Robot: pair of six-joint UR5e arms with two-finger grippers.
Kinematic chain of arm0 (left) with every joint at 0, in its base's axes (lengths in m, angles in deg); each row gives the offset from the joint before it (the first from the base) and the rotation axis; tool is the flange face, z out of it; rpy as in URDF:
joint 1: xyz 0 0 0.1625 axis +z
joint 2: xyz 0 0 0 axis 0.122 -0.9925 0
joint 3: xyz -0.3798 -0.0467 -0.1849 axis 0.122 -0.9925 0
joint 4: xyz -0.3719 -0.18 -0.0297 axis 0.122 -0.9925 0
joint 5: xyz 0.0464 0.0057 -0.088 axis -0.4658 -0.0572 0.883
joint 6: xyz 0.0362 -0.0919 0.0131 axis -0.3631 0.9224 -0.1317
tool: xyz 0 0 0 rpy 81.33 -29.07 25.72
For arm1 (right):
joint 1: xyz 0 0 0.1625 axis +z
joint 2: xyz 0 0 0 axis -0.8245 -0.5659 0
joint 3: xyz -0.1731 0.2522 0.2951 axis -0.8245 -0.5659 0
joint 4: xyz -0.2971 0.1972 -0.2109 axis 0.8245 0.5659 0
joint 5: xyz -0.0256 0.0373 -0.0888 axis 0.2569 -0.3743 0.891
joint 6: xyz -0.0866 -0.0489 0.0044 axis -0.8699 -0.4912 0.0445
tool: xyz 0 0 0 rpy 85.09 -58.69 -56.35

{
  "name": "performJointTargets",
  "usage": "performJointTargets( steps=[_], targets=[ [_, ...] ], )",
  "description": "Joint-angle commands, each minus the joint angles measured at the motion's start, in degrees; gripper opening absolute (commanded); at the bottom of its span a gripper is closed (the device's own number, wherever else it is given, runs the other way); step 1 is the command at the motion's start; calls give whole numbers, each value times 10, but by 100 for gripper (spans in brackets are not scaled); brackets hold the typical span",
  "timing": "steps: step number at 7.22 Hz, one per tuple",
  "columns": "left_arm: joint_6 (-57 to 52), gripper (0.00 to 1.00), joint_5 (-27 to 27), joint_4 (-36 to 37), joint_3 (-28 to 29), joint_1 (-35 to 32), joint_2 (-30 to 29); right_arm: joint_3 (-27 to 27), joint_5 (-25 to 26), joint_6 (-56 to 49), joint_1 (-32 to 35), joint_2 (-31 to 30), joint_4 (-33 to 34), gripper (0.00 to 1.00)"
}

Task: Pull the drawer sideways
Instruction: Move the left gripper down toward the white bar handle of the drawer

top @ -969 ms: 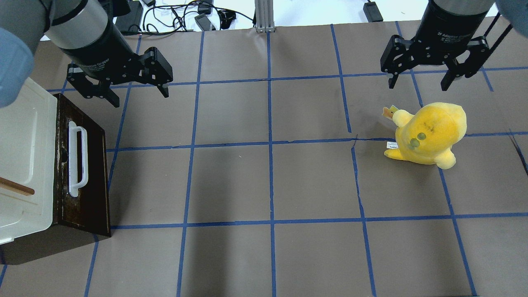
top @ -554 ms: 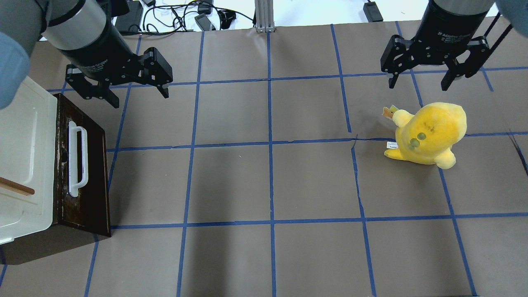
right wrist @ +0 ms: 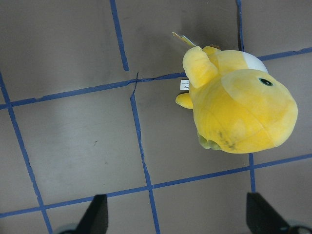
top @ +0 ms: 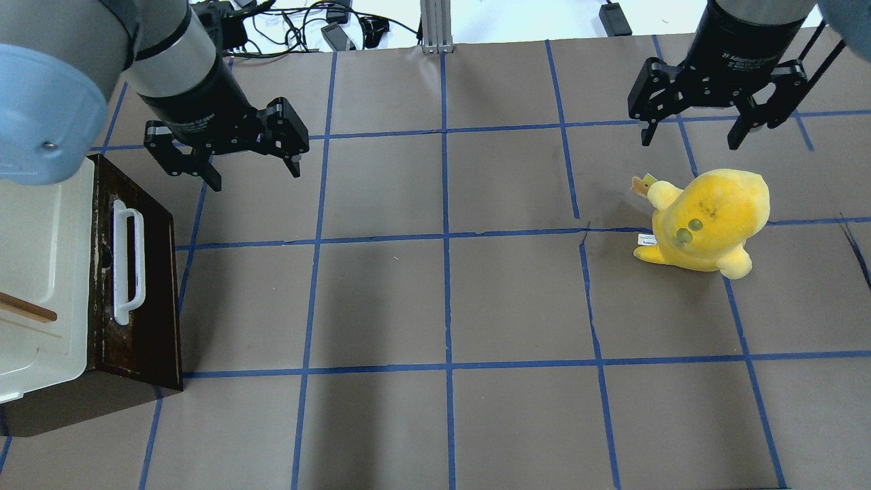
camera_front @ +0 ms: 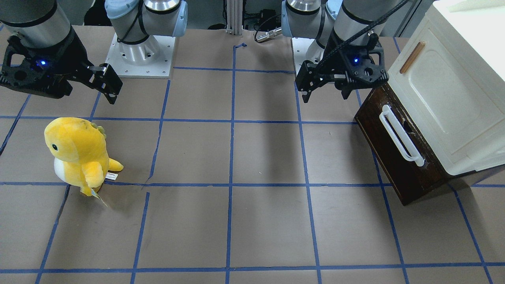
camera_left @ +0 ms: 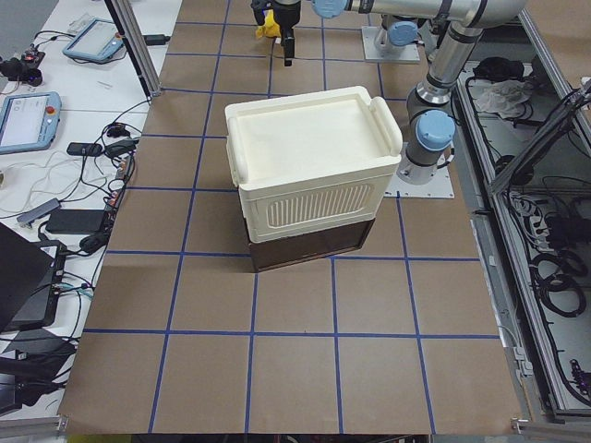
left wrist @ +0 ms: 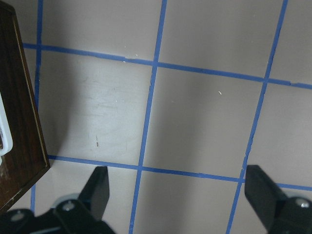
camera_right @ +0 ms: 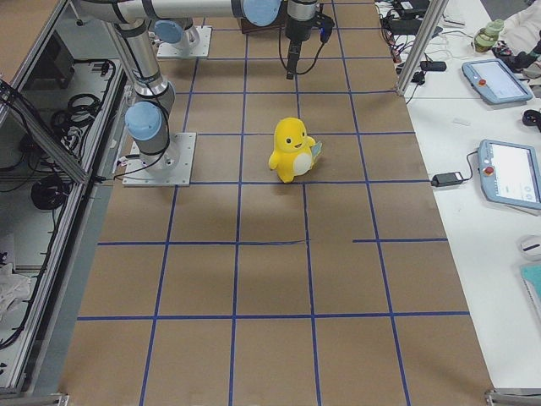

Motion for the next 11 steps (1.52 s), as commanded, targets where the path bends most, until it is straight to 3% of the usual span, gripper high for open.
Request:
performJointTargets(
  steps=[1, 3, 6, 8, 11],
  targets=[
    [26, 100, -49, 12, -3, -38, -53, 0, 0, 0, 0, 0, 0, 100],
    [37, 100, -104, 12, -37, -72, -91, 0, 0, 0, -1, 0, 0, 100],
    [36, 100, -262, 4, -116, -81, -118, 0, 0, 0, 0, 0, 0, 100],
    [36, 100, -407, -49, -126, -80, -155, 0, 0, 0, 0, 0, 0, 100],
    [49, 100, -531, -89, -131, -51, -199, 0, 0, 0, -1, 0, 0, 100]
  ],
)
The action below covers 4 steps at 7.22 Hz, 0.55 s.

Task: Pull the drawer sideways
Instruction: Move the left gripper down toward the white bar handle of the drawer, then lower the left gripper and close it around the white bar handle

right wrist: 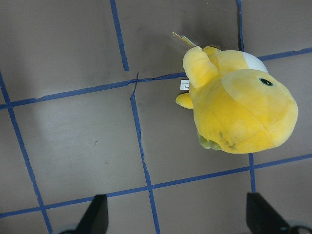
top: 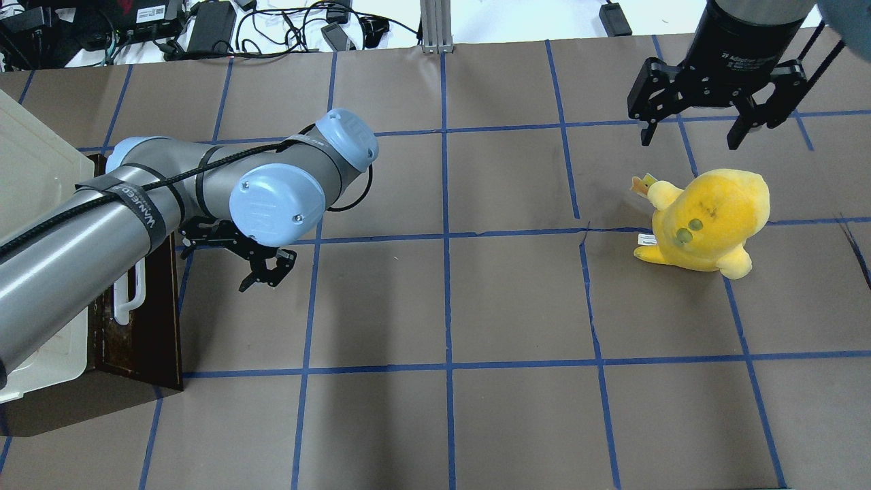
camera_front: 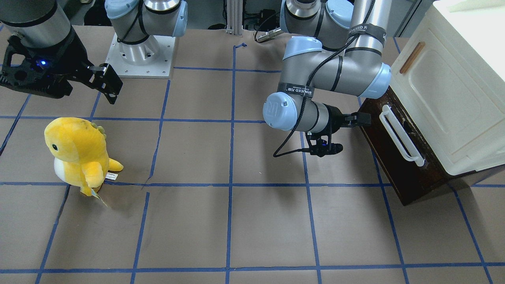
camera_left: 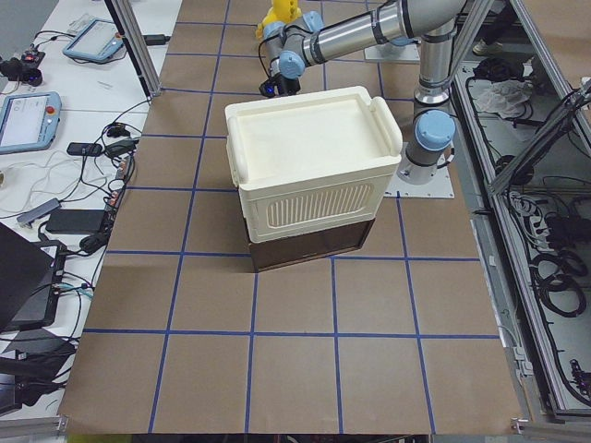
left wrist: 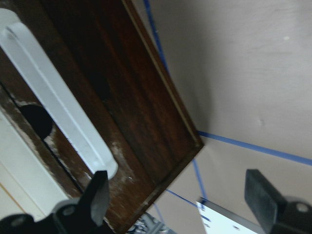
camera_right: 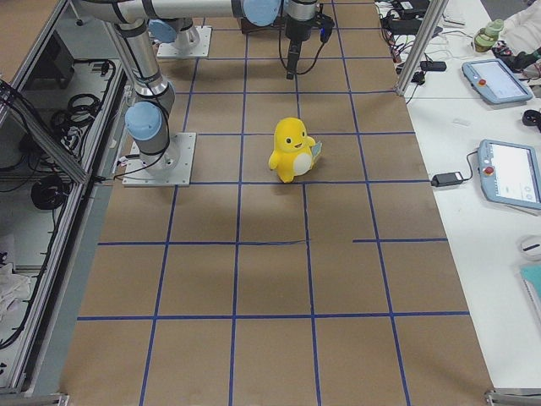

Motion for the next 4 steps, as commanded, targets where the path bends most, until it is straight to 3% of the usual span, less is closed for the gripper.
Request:
performJointTargets(
  steps=[1, 4],
  targets=[
    [23, 100, -64, -34, -11, 53, -26, 0, 0, 0, 0, 0, 0, 100],
    [51, 97, -113, -45, -17, 77, -31, 0, 0, 0, 0, 0, 0, 100]
  ],
)
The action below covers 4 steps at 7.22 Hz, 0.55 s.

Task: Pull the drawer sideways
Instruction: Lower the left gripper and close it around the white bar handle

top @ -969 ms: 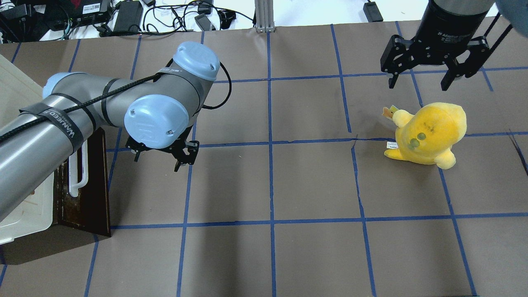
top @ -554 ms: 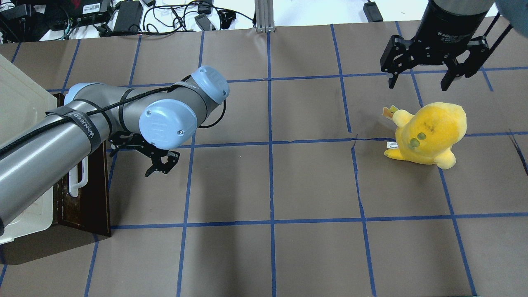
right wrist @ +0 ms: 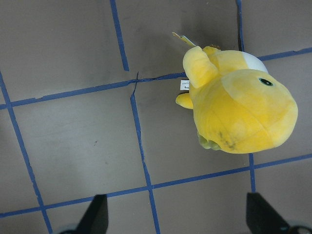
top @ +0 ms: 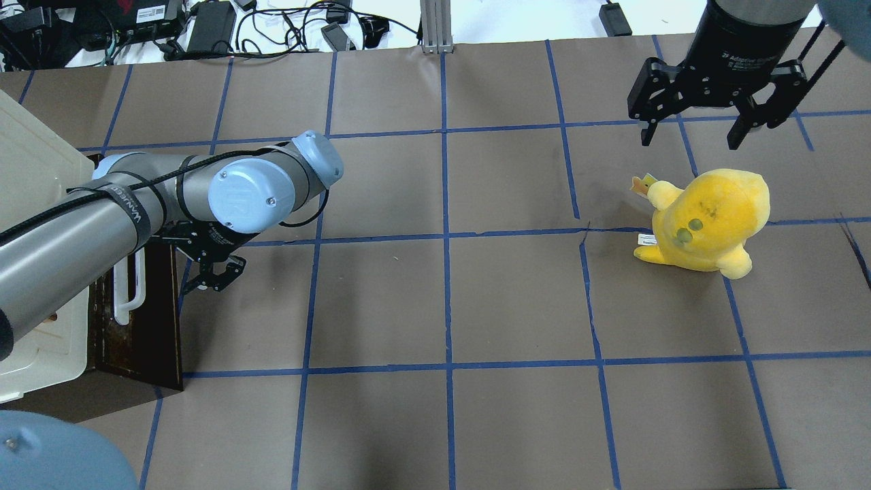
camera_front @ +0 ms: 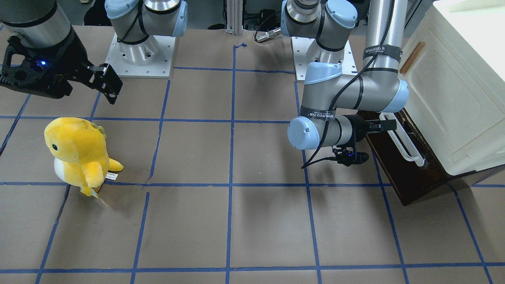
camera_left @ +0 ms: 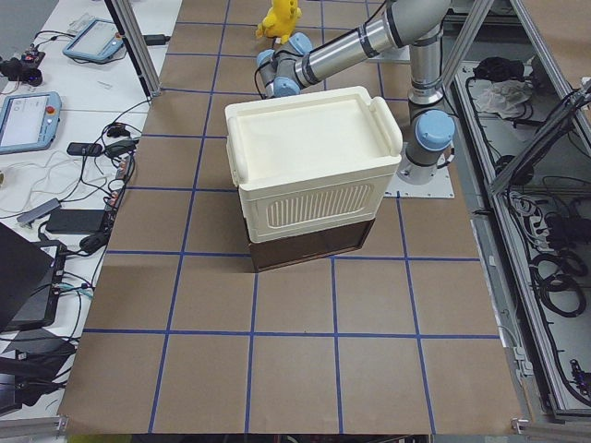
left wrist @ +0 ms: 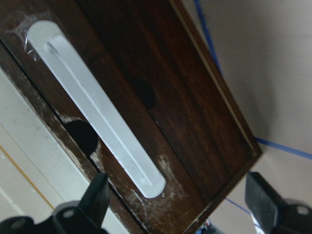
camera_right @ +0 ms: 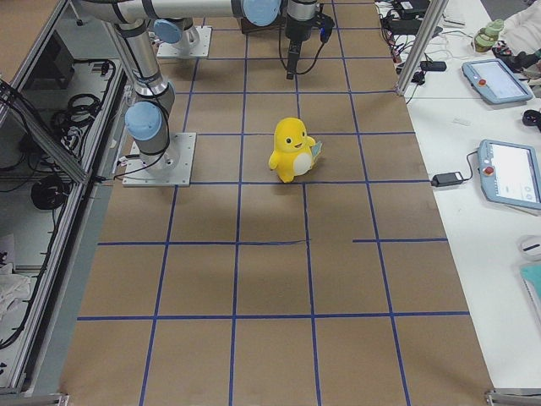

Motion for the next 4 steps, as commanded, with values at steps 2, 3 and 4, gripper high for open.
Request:
performJointTargets(
  steps=[2, 3, 4],
  targets=[
    [70, 70, -35, -4, -2, 14, -13, 0, 0, 0, 0, 0, 0, 100],
    [86, 70, -52, -4, -3, 15, -20, 0, 0, 0, 0, 0, 0, 100],
    [94, 66, -58, -4, -3, 15, -26, 0, 0, 0, 0, 0, 0, 100]
  ],
)
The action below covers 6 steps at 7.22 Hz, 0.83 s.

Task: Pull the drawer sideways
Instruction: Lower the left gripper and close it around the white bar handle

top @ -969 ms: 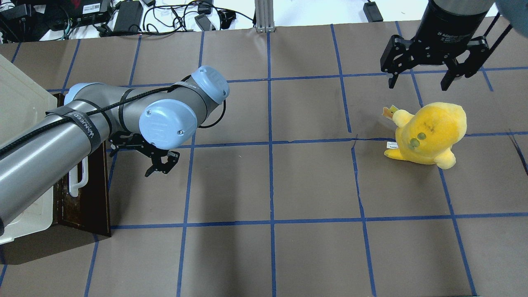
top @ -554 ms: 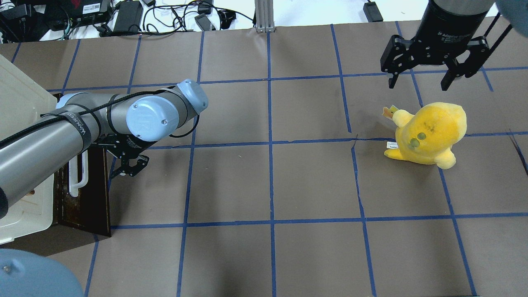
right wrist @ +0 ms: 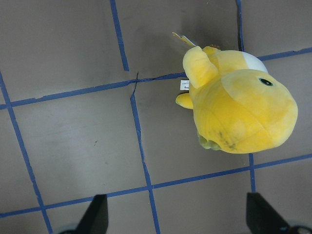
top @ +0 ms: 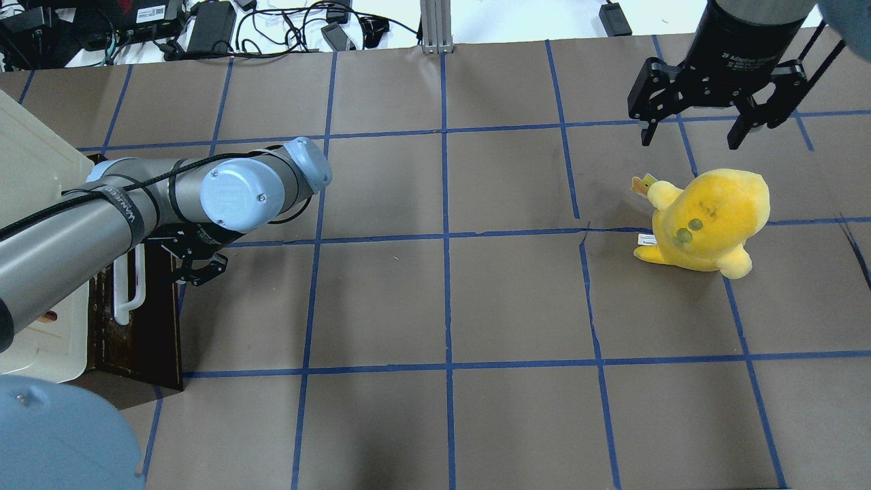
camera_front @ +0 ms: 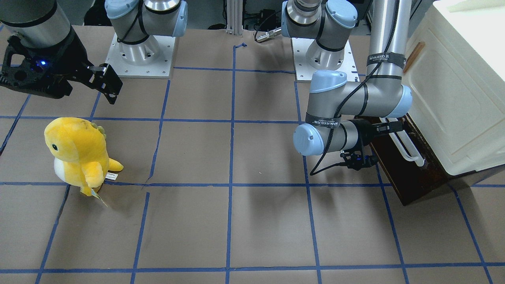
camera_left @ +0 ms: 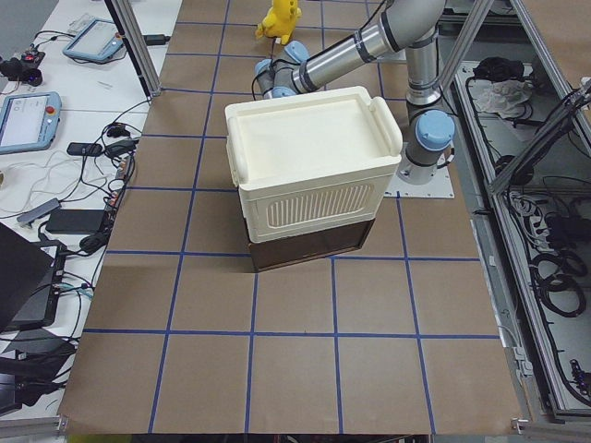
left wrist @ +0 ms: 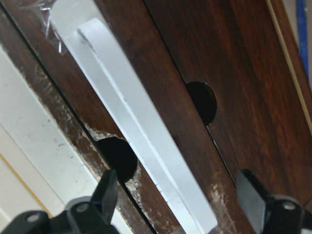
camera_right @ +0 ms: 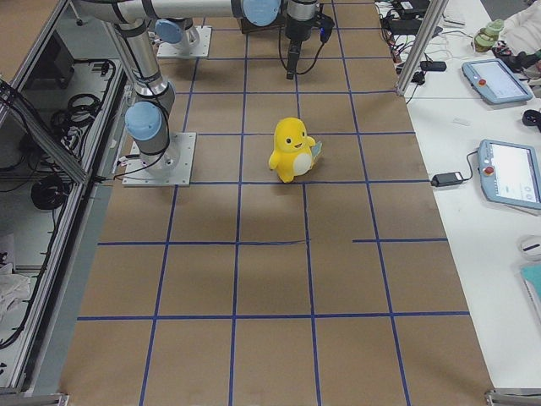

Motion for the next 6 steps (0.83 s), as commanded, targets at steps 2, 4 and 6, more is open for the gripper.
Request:
performJointTargets(
  steps=[2, 4, 6],
  targets=[
    [17, 47, -37, -1, 0, 1, -11, 0, 0, 0, 0, 0, 0, 100],
    [17, 29, -38, -1, 0, 1, -14, 0, 0, 0, 0, 0, 0, 100],
    [17, 19, -38, -2, 1, 0, -19, 0, 0, 0, -1, 0, 0, 100]
  ],
)
